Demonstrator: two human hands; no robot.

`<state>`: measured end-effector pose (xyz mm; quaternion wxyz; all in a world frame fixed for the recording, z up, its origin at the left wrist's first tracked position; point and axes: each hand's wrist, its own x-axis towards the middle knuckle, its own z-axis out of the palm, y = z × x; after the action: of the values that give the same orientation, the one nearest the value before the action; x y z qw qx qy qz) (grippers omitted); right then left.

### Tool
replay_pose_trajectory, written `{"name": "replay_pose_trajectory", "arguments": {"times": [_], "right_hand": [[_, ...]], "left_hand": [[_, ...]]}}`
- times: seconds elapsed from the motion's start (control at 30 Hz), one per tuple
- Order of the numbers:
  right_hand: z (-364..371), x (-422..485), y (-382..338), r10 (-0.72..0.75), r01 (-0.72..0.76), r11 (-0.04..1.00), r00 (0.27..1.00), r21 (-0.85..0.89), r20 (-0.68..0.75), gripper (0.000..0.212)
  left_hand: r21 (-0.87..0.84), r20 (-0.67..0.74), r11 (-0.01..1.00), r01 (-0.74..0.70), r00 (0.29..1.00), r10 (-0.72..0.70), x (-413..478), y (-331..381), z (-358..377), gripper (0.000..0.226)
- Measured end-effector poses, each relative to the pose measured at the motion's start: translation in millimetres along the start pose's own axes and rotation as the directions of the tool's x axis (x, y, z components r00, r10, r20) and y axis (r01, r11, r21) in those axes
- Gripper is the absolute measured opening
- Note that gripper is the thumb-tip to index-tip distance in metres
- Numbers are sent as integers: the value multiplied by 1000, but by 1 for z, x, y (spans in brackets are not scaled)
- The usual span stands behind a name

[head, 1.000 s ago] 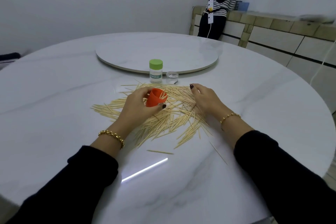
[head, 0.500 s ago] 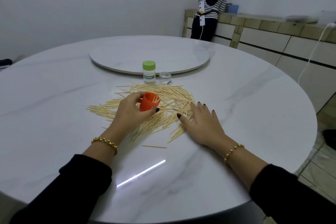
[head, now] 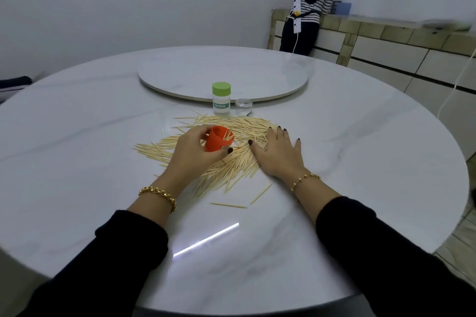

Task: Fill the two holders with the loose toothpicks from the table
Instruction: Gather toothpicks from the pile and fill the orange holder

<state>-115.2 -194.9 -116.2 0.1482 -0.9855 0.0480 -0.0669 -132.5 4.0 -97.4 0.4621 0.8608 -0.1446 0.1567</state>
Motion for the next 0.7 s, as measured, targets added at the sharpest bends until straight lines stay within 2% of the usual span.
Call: {"name": "replay_pose_trajectory", "arguments": {"times": [0.2, 0.27, 0.57, 0.7], "right_hand": [[-3, 0, -11, -128, 165, 962, 977, 218, -173, 51], [-4, -2, -17, -141, 189, 944, 972, 271, -187, 44], [-4, -8, -53, -310, 323, 930, 945, 175, -101, 42], [-1, -6, -77, -391, 390, 912, 920, 127, -19, 45]], "left_hand": [[17, -19, 1000, 6, 1000, -5, 2, -3, 0, 55], [21, -24, 1000, 4, 1000, -4, 3, -4, -1, 54], [41, -112, 998, 55, 992, -50, 1, -13, -24, 51], [45, -173, 994, 99, 981, -90, -5, -22, -40, 50]]}}
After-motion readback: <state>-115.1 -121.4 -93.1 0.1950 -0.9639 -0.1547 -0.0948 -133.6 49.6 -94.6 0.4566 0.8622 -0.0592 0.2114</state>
